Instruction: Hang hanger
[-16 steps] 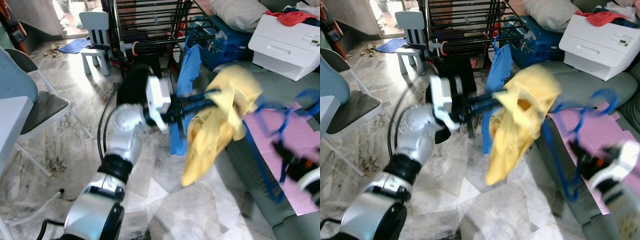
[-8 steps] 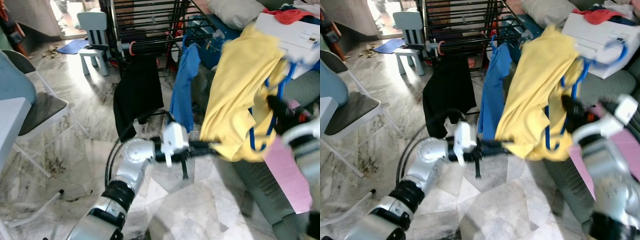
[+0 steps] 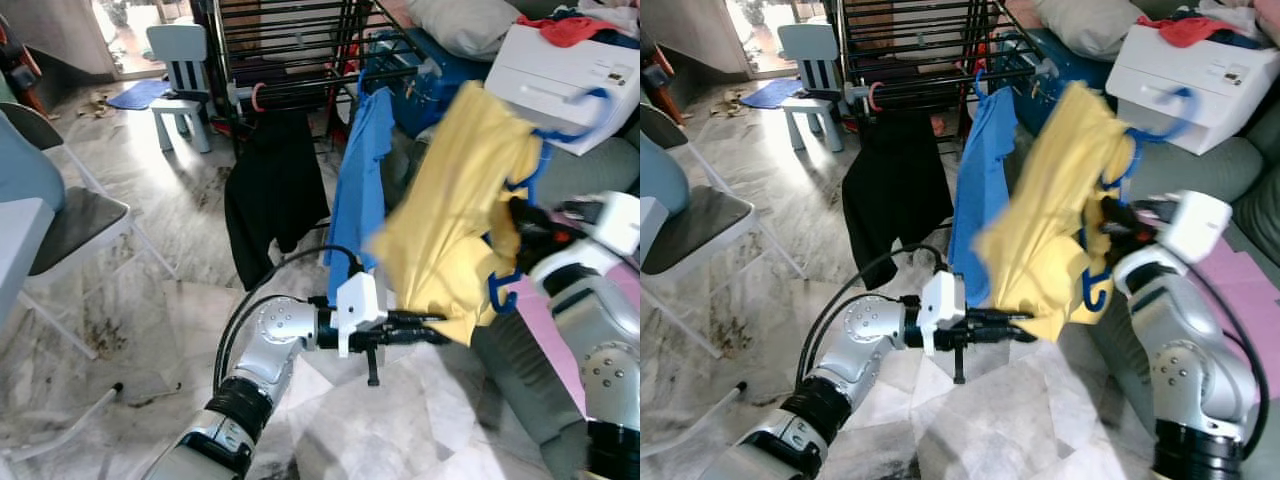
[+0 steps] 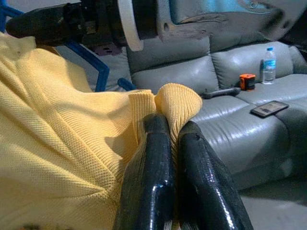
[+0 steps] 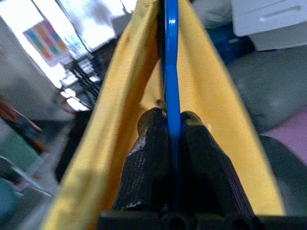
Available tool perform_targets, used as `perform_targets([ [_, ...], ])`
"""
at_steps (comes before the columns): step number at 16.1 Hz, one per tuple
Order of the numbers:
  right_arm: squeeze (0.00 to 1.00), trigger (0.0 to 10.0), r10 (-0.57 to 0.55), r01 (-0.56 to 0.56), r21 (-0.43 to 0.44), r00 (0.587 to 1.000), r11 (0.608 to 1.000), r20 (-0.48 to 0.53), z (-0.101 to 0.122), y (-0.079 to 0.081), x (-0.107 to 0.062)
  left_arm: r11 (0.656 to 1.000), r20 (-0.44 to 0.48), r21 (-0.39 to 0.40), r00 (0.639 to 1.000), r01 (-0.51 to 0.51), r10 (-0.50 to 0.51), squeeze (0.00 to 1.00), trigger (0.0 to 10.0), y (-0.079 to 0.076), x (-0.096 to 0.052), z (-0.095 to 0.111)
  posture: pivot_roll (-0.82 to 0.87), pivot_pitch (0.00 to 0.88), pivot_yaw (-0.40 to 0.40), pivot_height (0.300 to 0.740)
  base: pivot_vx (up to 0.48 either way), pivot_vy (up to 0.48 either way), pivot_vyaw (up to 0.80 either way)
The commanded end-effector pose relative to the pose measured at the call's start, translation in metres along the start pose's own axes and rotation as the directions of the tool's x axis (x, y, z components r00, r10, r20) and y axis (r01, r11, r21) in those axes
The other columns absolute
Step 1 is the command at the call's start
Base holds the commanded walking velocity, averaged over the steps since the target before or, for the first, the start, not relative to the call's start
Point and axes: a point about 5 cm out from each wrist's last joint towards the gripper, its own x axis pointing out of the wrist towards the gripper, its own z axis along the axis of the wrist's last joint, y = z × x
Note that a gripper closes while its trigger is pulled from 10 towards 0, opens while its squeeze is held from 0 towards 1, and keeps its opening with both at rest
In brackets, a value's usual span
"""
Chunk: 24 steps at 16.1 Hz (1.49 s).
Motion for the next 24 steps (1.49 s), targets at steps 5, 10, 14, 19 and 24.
perform_targets([
  [5, 0.00, 10.0, 0.071, -0.083, 0.026, 0.948, 0.996, 0.309, 0.044, 0.031, 0.010, 1.000, 0.005, 0.028, 1.000, -0.006, 0.005, 0.00, 10.0, -0.005, 0.015, 0.001, -0.03, 0.000, -0.017, 0.740, 0.000, 0.000, 0.00],
  [10, 0.00, 10.0, 0.348, -0.312, -0.263, 0.932, 0.913, 0.100, 0.008, 0.067, 0.001, 1.000, -0.119, -0.013, 0.993, -0.015, 0.013, 0.00, 10.0, -0.013, 0.015, -0.022, -0.03, 0.000, -0.018, 0.740, 0.000, 0.000, 0.00],
  [14, 0.00, 10.0, 0.340, -0.311, -0.384, 0.940, 0.870, 0.009, -0.023, 0.065, -0.015, 0.997, -0.226, -0.049, 0.973, -0.060, 0.048, 0.00, 10.0, -0.015, 0.007, -0.039, -0.03, 0.000, -0.007, 0.740, 0.000, 0.000, 0.00],
  [19, 0.00, 10.0, 0.348, -0.300, -0.467, 0.937, 0.832, 0.017, -0.046, 0.063, -0.035, 0.990, -0.217, -0.123, 0.975, -0.072, 0.044, 1.00, 10.0, -0.017, 0.002, -0.046, -0.03, 0.000, -0.002, 0.740, 0.000, 0.000, 0.00],
  [24, 0.00, 10.0, 0.332, -0.318, -0.452, 0.942, 0.833, -0.050, -0.075, 0.054, -0.049, 0.975, -0.179, -0.206, 0.983, -0.081, 0.043, 1.00, 10.0, -0.013, -0.020, -0.045, -0.02, 0.000, -0.008, 0.740, 0.000, 0.000, 0.00],
])
